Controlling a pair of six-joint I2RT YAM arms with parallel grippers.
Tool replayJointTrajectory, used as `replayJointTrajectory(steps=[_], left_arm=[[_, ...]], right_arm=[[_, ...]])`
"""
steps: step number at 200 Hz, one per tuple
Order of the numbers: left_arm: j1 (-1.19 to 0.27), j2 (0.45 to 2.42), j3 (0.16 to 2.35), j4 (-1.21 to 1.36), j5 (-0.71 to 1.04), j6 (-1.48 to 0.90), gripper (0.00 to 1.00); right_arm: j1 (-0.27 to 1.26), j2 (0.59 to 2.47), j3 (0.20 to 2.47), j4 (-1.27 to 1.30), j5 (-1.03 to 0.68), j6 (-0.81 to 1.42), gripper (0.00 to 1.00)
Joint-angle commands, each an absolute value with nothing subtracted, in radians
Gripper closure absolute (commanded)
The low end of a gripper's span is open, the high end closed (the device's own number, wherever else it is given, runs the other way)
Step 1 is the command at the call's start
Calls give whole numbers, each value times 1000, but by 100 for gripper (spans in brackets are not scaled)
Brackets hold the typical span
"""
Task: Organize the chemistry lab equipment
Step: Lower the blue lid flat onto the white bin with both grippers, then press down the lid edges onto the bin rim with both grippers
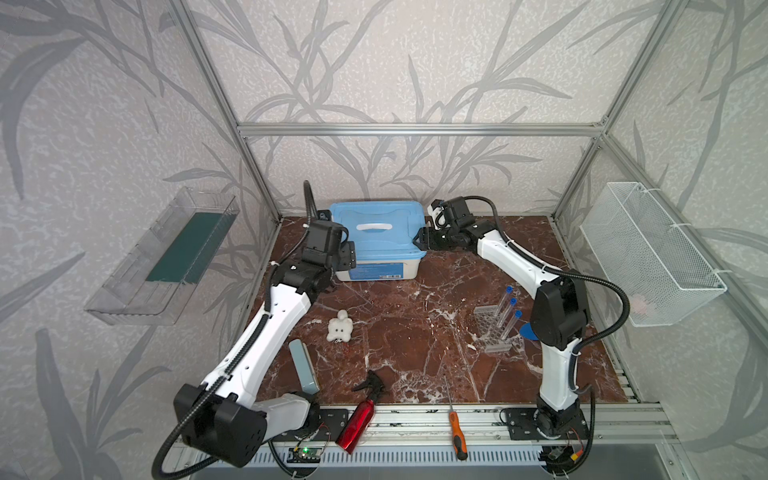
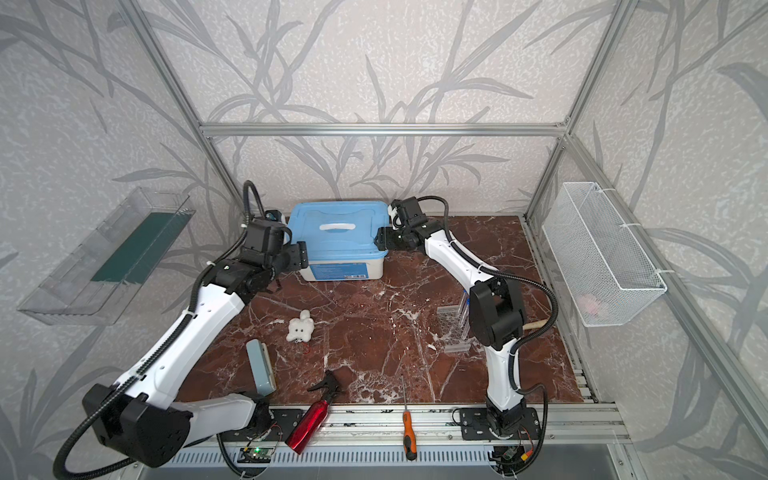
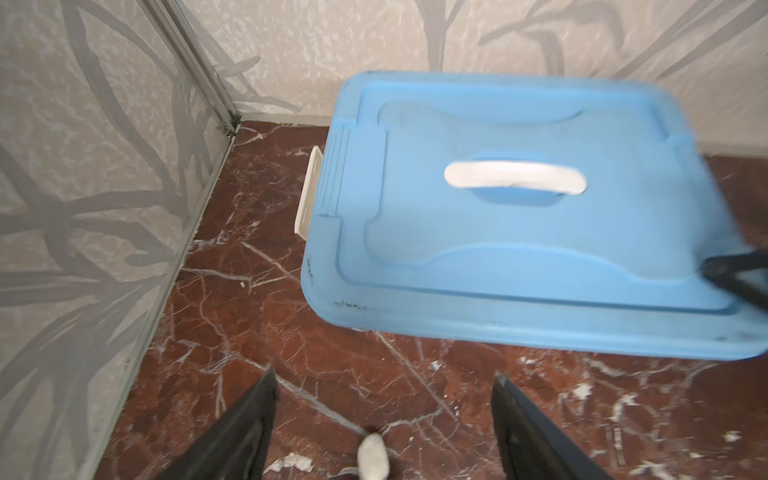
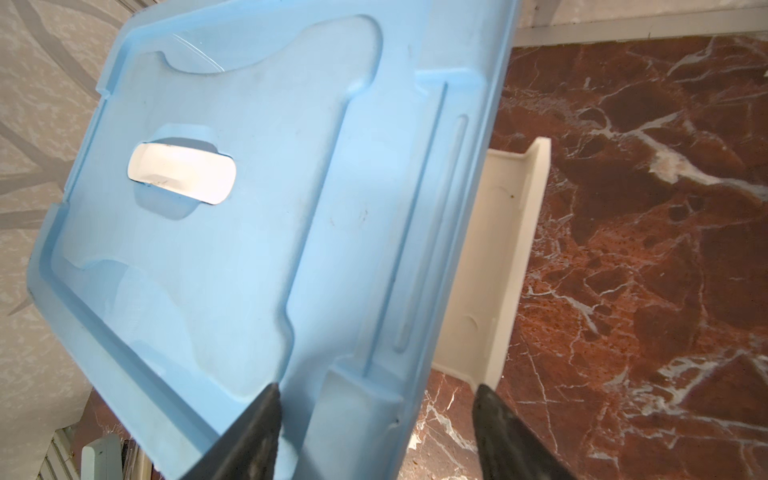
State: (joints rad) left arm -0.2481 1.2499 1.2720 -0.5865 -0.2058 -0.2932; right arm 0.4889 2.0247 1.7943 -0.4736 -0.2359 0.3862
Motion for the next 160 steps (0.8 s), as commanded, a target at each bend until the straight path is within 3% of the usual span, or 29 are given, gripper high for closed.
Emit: replayJointTrajectory(steps=[1, 63, 116, 160], left_arm=[[-190, 1349, 1327, -544, -83, -356, 18], [-90, 1594, 1382, -440, -124, -303, 20], [-20, 1566, 1303, -347, -84, -343, 11], [104, 1622, 1204, -144, 312, -481, 3]], right_arm=[[468, 2064, 1777, -588, -184, 355, 32], [435, 2035, 1764, -626, -165, 316, 33], [456, 2046, 1766, -622, -168, 301, 34], [459, 2049, 1749, -599, -184, 316, 34]])
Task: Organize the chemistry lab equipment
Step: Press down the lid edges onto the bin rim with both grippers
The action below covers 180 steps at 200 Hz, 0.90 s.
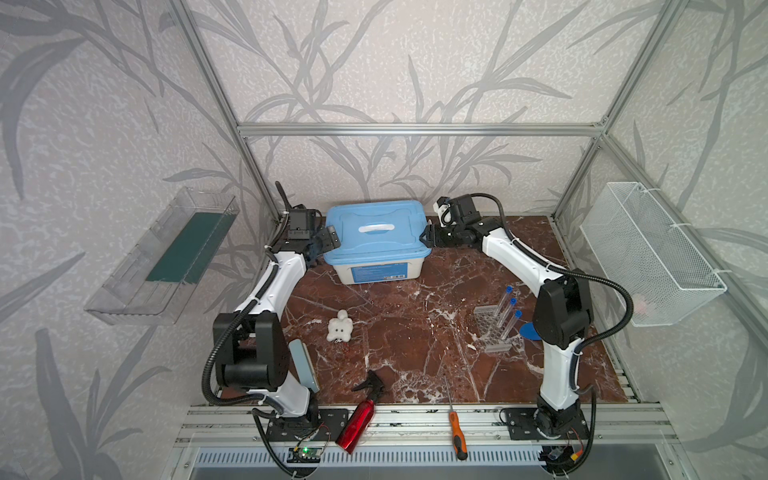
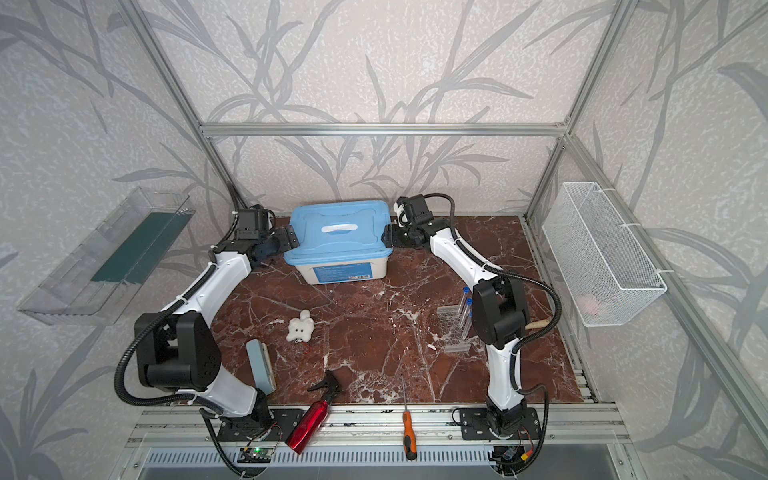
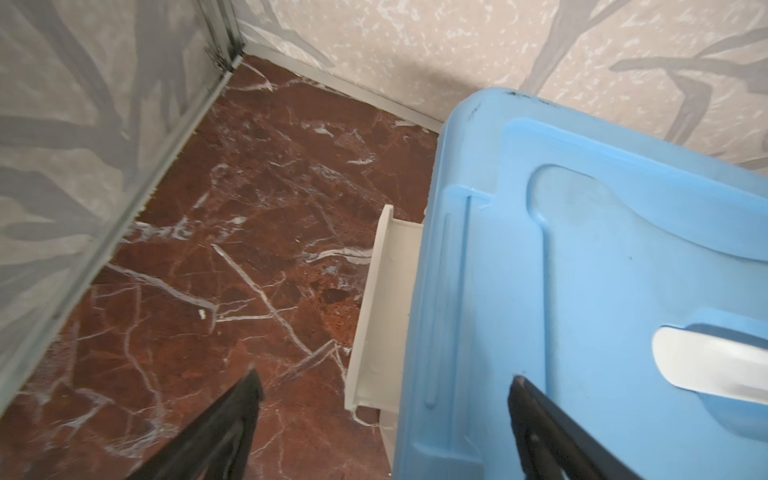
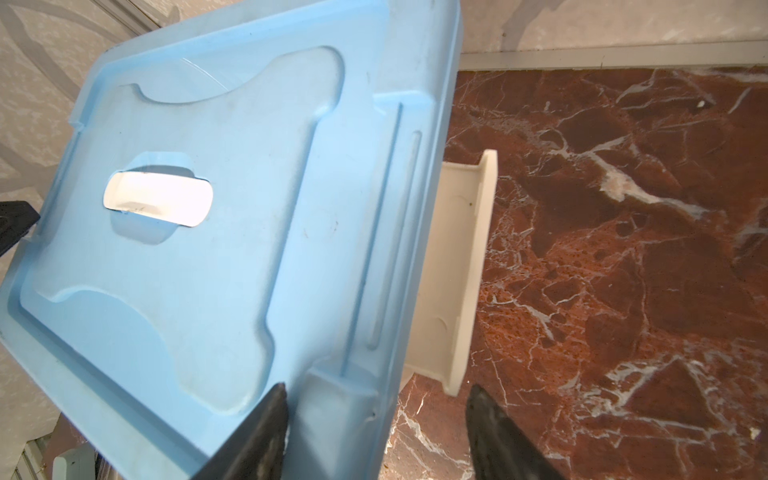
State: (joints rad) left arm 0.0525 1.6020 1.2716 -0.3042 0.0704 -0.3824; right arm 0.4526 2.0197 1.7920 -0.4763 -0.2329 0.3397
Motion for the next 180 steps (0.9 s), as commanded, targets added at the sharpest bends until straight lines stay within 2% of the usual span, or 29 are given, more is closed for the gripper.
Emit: replayJointTrajectory(steps=[1, 51, 76, 129, 149, 180], left_arm=[[104, 1623, 1201, -137, 317, -485, 2], [108, 1715, 1161, 31, 522, -571, 1], [90, 1731, 1187, 12, 545, -548, 8], [-10, 1674, 1293, -247, 250, -345, 26], [-57, 1671, 1319, -298, 141, -286, 29], [-104, 1686, 1333, -322, 103, -259, 35]], right_arm=[[460, 2049, 1748, -598, -184, 317, 34], [465, 2060, 1705, -565, -230, 323, 35], [468, 2061, 1675, -548, -234, 329, 35], [477, 2071, 1649, -533, -230, 334, 37], [478, 2070, 1636, -524, -230, 339, 37], [480, 2068, 1618, -515, -229, 344, 38]])
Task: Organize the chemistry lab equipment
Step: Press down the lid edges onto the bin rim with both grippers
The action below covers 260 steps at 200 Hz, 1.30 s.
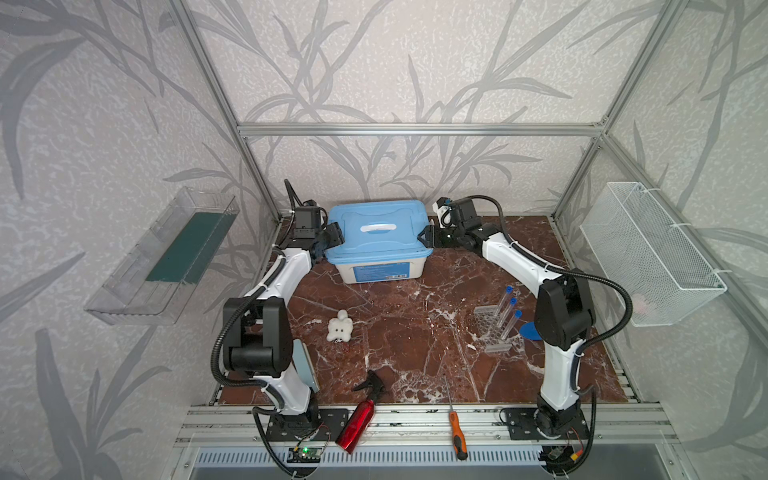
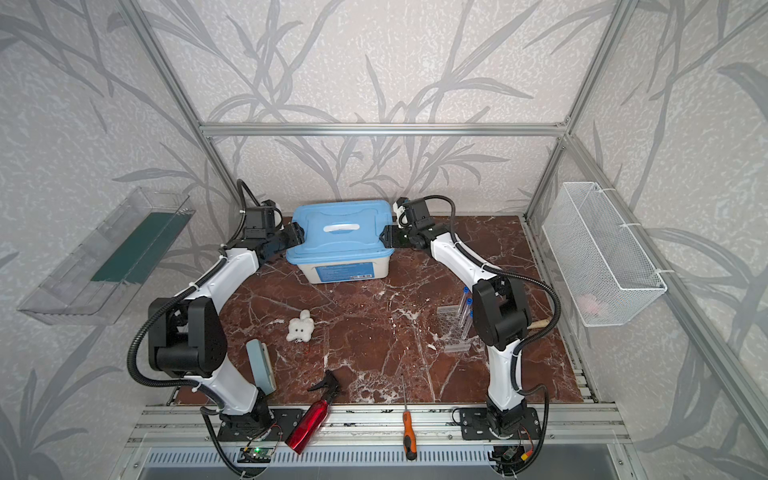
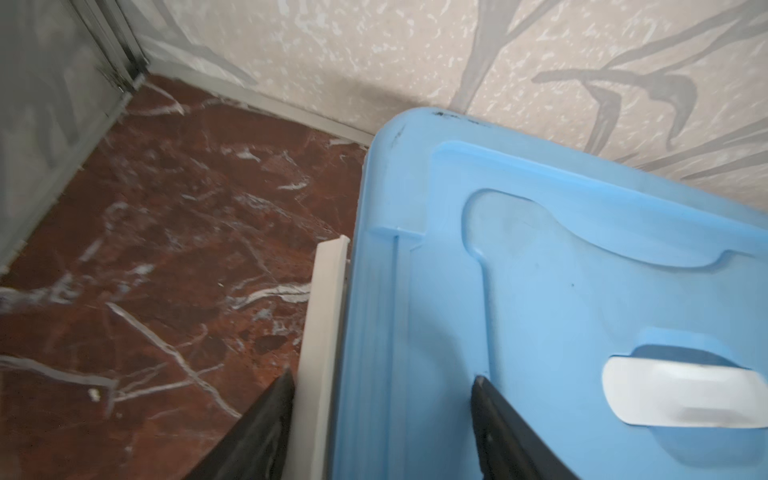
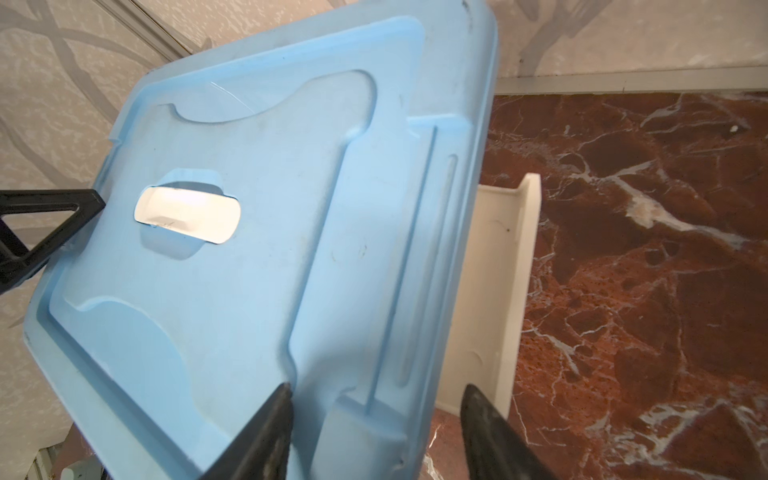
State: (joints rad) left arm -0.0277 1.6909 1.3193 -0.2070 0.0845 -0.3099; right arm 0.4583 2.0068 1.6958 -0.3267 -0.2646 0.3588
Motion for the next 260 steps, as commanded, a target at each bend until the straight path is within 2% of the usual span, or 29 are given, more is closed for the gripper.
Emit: replayJointTrajectory(steps=[1, 27, 52, 75, 118, 150, 179, 233, 260], left_arm=[[-107, 1687, 1335, -323, 100, -258, 35], [-138, 1700, 1349, -338, 81, -246, 39], [-219, 1718, 1367, -361, -15, -200, 44], [-225, 1749, 1358, -350, 0, -240, 45], [-219, 1739, 1361, -369, -92, -253, 49], [-216, 1731, 1357, -369, -89, -262, 48], [-216, 1722, 1347, -367, -102, -268, 47], [-217, 1713, 1334, -360, -92, -281, 47], [-218, 1713, 1325, -353, -73, -294, 47]], right_arm=[[480, 2068, 1618, -514, -228, 344, 38], [480, 2066, 1604, -507, -227, 347, 38], [482, 2064, 1593, -492, -227, 356, 39], [483, 2051, 1593, -484, -241, 358, 39], [479, 1944, 1613, -471, -242, 355, 39], [430, 1875, 1639, -457, -279, 391, 26], [391, 1841, 1618, -423, -297, 395, 2], [355, 1889, 1529, -325, -444, 463, 1], [348, 1962, 1560, -303, -568, 497, 1]])
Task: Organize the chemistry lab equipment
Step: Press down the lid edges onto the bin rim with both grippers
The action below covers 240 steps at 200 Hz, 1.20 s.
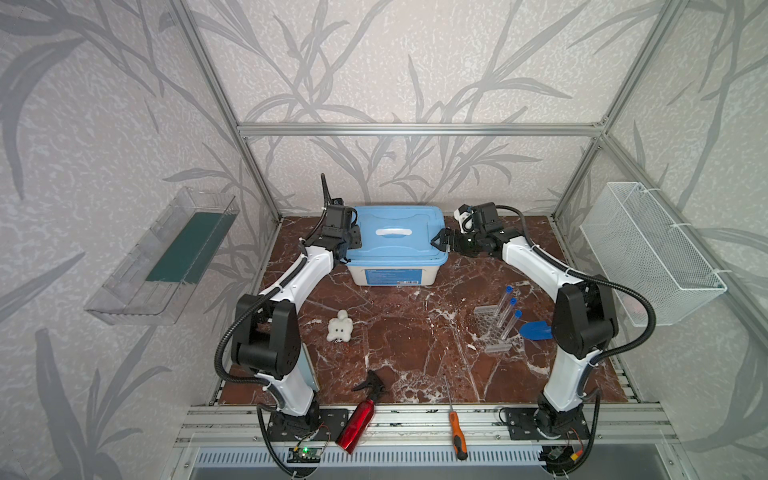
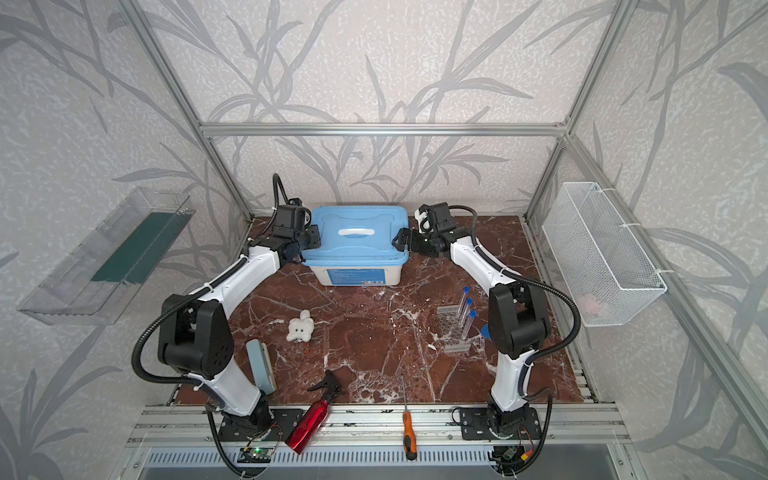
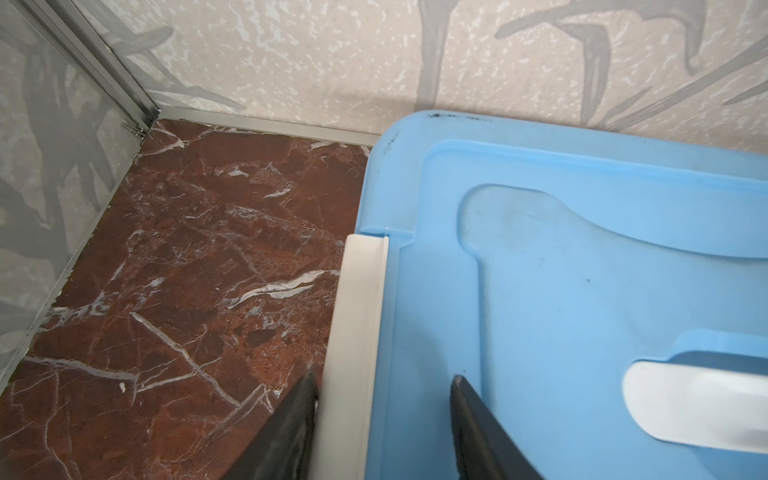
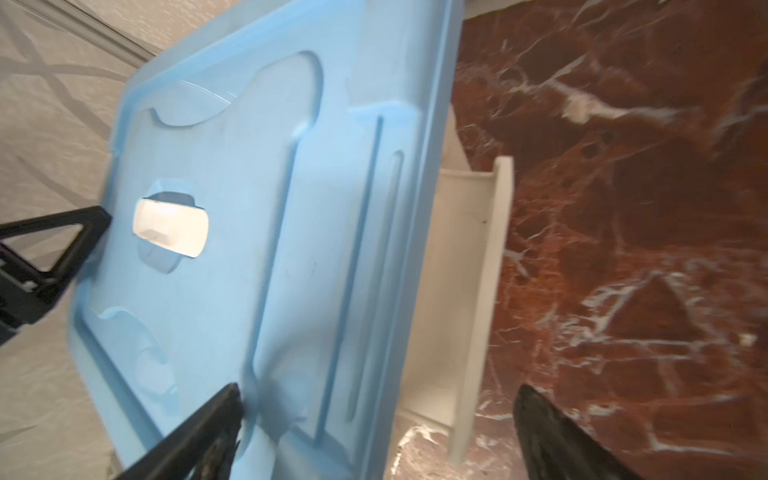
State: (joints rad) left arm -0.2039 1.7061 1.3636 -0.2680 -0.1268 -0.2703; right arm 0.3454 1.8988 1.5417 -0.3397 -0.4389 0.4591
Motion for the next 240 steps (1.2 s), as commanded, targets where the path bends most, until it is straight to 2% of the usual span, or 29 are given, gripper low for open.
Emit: replayJointTrajectory(steps=[1, 13, 27, 64, 85, 140, 199, 240], left_arm=[[-218, 1712, 1325, -353, -72, -295, 47], [-221, 1711, 1321, -353, -66, -300, 47], [-226, 1703, 1318, -354, -54, -308, 47], [-259, 1691, 1331, -359, -47, -320, 47], [-285, 1700, 1345, -353, -17, -340, 47], [-367, 1761, 1377, -308, 55, -394, 47], [-361, 1803, 1451, -334, 54, -388, 46], [-318, 1795, 1495, -353, 52, -397, 42]], right_arm=[[348, 1964, 1561, -303, -570, 498, 1], [353, 1963, 1555, -275, -578, 505, 0], [364, 1943, 1552, -269, -557, 487, 4], [416, 1884, 1594, -372, -346, 366, 8], [451, 1893, 1640, -425, -296, 318, 9], [562, 2000, 1743, -494, -281, 253, 10], [501, 1970, 1727, -509, -235, 293, 10], [432, 1917, 1724, -530, -229, 307, 5]])
